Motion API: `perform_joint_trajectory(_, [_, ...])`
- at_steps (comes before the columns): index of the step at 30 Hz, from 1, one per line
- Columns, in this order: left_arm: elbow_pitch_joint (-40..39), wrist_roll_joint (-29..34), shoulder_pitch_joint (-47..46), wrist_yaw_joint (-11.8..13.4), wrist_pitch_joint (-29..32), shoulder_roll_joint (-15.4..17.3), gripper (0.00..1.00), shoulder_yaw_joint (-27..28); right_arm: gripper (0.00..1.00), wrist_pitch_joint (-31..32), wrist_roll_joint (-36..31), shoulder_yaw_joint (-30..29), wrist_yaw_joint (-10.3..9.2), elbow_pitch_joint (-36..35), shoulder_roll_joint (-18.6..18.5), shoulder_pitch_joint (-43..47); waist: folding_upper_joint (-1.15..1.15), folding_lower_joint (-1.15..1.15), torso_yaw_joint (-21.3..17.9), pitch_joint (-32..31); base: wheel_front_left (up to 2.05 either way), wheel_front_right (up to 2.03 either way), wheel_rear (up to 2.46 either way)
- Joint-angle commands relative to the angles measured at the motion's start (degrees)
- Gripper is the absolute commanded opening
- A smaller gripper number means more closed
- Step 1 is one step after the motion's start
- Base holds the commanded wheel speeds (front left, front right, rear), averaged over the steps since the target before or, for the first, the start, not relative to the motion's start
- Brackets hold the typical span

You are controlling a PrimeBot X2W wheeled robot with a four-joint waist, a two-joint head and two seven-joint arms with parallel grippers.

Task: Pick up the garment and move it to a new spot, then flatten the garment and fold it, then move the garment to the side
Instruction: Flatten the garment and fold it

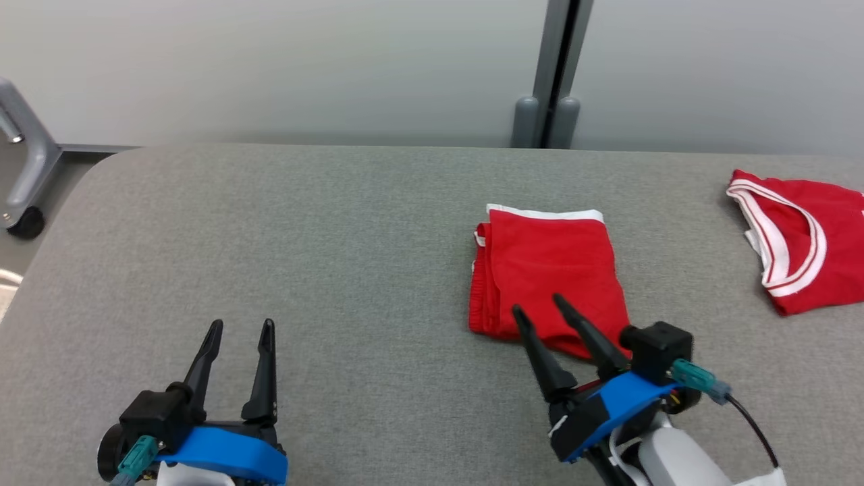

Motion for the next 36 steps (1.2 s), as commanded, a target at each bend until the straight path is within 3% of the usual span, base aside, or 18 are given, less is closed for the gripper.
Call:
perform_joint_trajectory(1, [-0.1, 0.1, 1.0, 0.4, -0.2, 0.6, 1.00, 0.6, 1.00, -0.6, -2.0, -3.1, 0.01, -2.1, -0.2, 2.4, 0.00, 0.01, -2.3, -1.6, 0.00, 0.00, 0.00])
perform_joint_trajectory(10, [-1.2, -0.4, 5.1, 1.3, -0.2, 1.2, 1.00, 3.7, 1.00, 4.5, -11.2, -18.2, 0.01, -14.2, -0.2, 9.9, 0.00, 0.01, -7.3, -4.0, 0.00, 0.00, 0.00])
perform_joint_trajectory(18, [-0.7, -0.2, 6.3, 1.4, -0.2, 1.3, 1.00, 4.1, 1.00, 9.2, -17.3, -26.9, 0.01, -19.8, -0.2, 14.4, 0.00, 0.01, -7.9, -5.4, 0.00, 0.00, 0.00])
perform_joint_trajectory(25, [0.5, -0.7, 6.2, 1.8, 0.1, 1.4, 1.00, 4.0, 1.00, 12.2, -17.4, -28.2, 0.01, -19.1, -0.7, 16.0, 0.00, 0.01, -7.3, -6.3, 0.00, 0.00, 0.00])
perform_joint_trajectory(36, [0.3, -0.2, 5.2, 2.9, 2.5, 2.6, 1.00, 3.4, 1.00, 11.8, -15.7, -26.4, 0.01, -17.3, -0.7, 15.7, 0.00, 0.01, -6.8, -6.4, 0.00, 0.00, 0.00])
